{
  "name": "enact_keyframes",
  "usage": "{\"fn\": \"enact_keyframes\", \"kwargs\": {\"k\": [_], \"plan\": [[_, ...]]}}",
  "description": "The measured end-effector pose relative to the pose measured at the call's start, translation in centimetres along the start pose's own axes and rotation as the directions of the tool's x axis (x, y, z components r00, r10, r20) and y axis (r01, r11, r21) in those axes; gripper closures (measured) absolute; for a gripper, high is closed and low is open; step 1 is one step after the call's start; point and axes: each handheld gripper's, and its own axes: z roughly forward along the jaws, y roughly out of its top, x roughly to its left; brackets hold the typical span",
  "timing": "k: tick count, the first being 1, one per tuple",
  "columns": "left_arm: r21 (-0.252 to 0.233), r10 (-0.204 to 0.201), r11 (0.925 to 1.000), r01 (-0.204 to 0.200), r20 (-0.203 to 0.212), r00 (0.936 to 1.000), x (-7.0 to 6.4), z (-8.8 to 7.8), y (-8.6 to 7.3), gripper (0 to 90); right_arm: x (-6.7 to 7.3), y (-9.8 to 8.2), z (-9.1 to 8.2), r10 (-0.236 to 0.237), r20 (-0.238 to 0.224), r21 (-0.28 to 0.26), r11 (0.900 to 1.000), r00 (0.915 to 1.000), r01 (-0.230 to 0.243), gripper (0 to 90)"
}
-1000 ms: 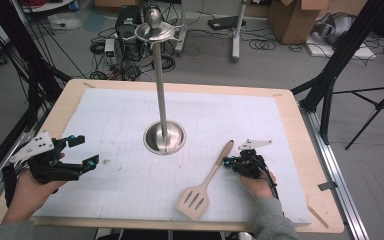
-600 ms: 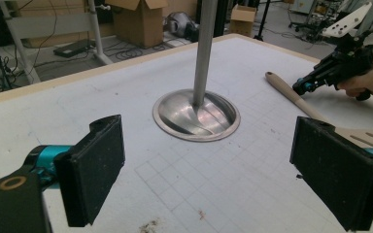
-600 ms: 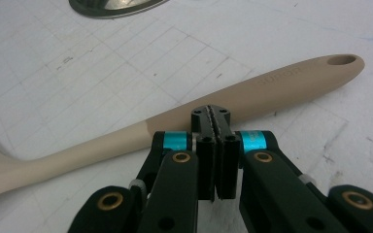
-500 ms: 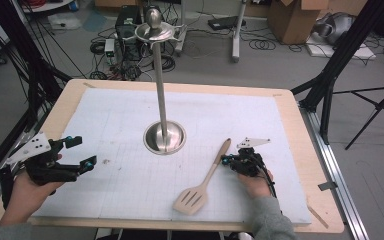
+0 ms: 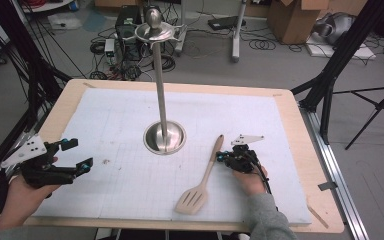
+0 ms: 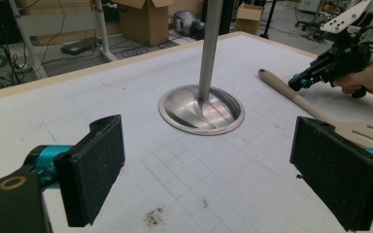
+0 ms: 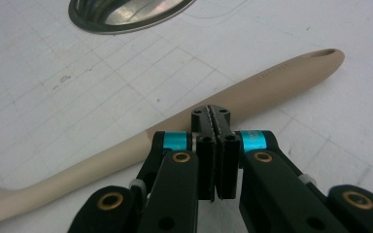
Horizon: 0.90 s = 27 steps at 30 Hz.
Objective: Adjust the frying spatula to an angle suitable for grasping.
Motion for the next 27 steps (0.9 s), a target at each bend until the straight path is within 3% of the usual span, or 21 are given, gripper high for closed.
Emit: {"fn": "enact_keyframes", "kwargs": {"k": [17,20,27], "plan": [[0.004,-0.004,1.0000,0.004,-0.012,0.9999,-0.1,-0.7,-0.3,13.0,0.7,1.0,1.5,-0.012,0.014,-0.005,1.000,0.9998,0.012,89.5],[0.001,-0.003,1.0000,0.003,-0.016,0.9999,0.0,-0.8,-0.3,13.0,0.5,1.1,1.4,0.032,0.001,0.000,0.999,0.9995,-0.032,89.6],[0.003,-0.006,1.0000,0.006,-0.015,0.9999,0.2,-0.6,-0.3,13.0,1.1,1.5,0.1,0.014,-0.081,-0.053,0.998,0.9966,-0.019,89.5]]}}
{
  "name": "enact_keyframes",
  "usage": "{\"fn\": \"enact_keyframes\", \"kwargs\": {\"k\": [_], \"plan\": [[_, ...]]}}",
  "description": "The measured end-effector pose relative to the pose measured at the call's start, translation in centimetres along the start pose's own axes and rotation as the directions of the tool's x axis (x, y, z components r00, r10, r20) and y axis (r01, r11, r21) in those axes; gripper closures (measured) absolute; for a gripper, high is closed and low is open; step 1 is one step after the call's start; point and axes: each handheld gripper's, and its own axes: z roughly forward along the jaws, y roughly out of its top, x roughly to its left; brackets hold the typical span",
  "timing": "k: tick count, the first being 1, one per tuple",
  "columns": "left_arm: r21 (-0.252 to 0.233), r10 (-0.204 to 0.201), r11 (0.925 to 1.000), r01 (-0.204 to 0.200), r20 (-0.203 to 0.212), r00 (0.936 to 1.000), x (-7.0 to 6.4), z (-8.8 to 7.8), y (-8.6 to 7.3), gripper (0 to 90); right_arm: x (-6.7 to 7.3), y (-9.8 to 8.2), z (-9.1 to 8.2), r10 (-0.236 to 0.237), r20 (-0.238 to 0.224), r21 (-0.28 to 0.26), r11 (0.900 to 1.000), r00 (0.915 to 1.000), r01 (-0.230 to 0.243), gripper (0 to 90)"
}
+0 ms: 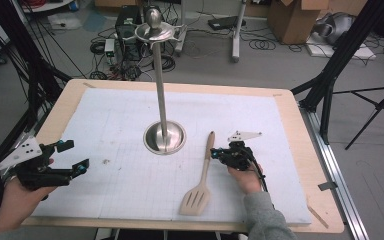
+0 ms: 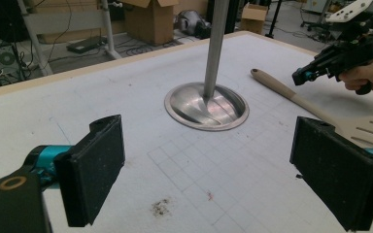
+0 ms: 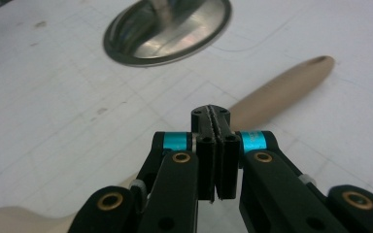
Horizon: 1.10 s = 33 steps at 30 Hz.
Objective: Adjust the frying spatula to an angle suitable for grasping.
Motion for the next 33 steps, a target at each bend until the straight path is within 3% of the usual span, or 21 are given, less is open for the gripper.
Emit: {"fn": "enact_keyframes", "kwargs": {"k": [5,13,22,33], "plan": [[0.006,0.006,1.0000,-0.006,0.014,0.9999,-0.2,0.5,0.1,13.0,1.6,0.1,0.5,-0.064,-0.050,0.032,0.997,0.9967,0.066,89.5],[0.010,0.001,0.9999,-0.002,0.020,0.9998,-0.1,0.8,0.0,13.0,3.9,0.1,2.3,-0.148,-0.121,0.118,0.980,0.9815,0.163,89.5],[0.012,0.001,0.9999,-0.001,0.019,0.9998,-0.1,0.8,0.0,13.0,4.7,0.0,3.0,-0.173,-0.153,0.149,0.969,0.9730,0.196,89.5],[0.014,-0.003,0.9999,0.002,0.021,0.9998,0.1,1.1,-0.1,13.0,4.9,-0.3,2.9,-0.188,-0.163,0.189,0.958,0.9686,0.217,89.6]]}}
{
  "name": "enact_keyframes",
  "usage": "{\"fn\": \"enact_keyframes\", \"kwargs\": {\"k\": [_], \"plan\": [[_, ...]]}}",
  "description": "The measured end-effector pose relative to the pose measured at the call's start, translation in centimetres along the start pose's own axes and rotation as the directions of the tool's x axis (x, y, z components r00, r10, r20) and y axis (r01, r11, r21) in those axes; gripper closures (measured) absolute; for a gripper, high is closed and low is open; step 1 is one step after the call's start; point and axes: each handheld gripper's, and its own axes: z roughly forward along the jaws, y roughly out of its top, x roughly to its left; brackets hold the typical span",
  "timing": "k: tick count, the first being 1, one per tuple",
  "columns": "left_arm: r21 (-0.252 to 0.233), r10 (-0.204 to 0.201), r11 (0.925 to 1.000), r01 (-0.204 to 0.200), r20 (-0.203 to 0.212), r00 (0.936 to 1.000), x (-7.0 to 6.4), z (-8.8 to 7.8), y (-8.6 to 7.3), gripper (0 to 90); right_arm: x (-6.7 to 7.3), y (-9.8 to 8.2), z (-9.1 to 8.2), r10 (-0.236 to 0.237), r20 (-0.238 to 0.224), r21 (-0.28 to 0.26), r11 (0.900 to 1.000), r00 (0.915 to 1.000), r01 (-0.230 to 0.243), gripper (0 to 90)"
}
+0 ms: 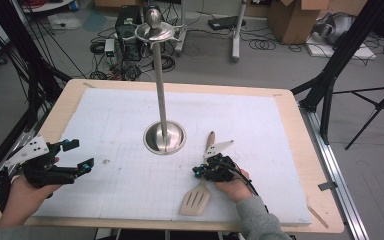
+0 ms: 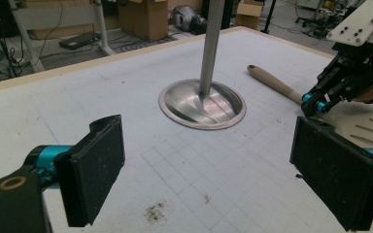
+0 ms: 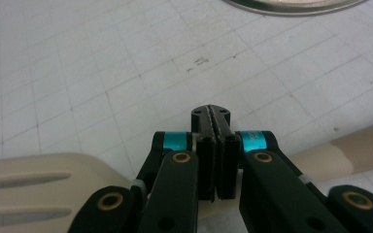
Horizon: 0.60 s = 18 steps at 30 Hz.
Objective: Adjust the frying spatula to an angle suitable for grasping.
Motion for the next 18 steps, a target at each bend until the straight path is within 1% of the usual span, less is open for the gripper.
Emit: {"fn": "enact_keyframes", "kwargs": {"k": [6,8,15,18], "plan": [[0.003,0.006,1.0000,-0.006,0.010,0.9999,-0.09,0.36,0.12,13.0,0.10,-0.23,-0.44,-0.005,0.003,0.022,1.000,1.0000,0.005,89.7],[0.004,0.003,1.0000,-0.003,0.012,0.9999,-0.08,0.46,0.14,13.0,0.06,-0.35,-0.52,0.002,-0.002,0.018,1.000,1.0000,-0.002,89.7],[0.005,0.005,1.0000,-0.005,0.014,0.9999,-0.08,0.63,0.17,13.0,0.07,-0.53,-0.86,-0.016,0.006,0.022,1.000,0.9998,0.016,89.7],[0.008,0.007,0.9999,-0.008,0.018,0.9998,-0.13,0.68,0.18,13.0,0.14,-0.57,-0.89,-0.014,0.010,0.023,1.000,0.9999,0.013,89.7]]}}
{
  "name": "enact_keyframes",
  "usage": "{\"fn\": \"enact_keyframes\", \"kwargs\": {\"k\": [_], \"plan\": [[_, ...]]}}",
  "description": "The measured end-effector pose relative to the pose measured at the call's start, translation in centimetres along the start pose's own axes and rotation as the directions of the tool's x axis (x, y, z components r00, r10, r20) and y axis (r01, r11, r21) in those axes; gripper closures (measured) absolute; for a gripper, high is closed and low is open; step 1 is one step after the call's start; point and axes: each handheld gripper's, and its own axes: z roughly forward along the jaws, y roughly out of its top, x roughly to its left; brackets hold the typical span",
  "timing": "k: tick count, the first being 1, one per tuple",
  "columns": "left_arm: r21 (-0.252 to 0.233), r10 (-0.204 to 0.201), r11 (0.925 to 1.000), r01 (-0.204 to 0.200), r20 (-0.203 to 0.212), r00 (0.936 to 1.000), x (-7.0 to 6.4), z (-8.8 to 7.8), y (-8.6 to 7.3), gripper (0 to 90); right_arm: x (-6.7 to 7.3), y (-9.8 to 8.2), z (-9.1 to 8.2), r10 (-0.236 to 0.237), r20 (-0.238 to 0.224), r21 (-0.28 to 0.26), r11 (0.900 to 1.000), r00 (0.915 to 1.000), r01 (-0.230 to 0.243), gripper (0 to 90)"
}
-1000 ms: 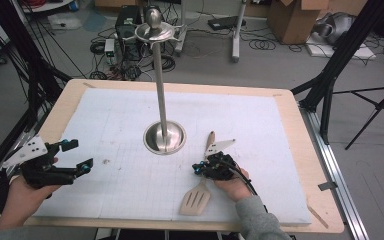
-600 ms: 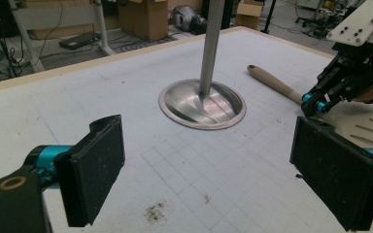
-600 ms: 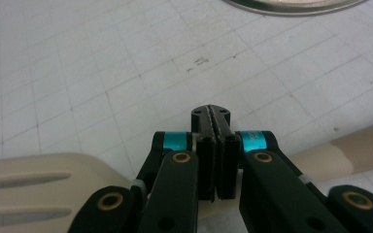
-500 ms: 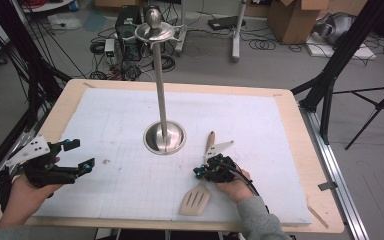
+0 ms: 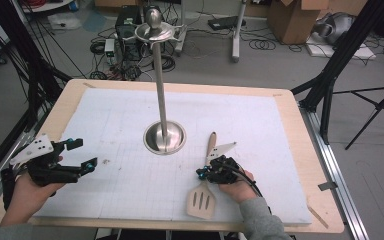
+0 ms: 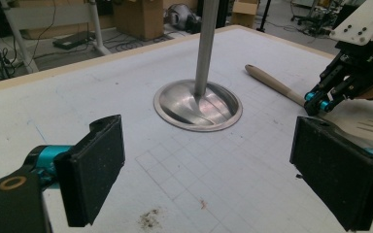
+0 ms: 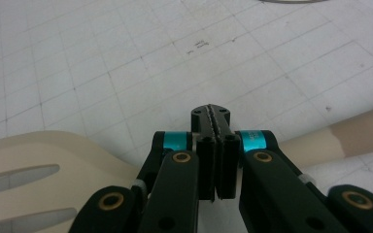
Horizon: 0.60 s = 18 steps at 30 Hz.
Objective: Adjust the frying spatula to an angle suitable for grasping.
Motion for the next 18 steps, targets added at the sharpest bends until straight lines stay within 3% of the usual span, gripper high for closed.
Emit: {"fn": "enact_keyframes", "kwargs": {"k": [18], "plan": [[-0.002,-0.004,1.0000,0.004,0.004,1.0000,0.0,0.2,0.0,13.0,-0.5,-1.0,-1.1,0.008,-0.027,-0.013,1.000,0.9996,-0.009,90.0]]}}
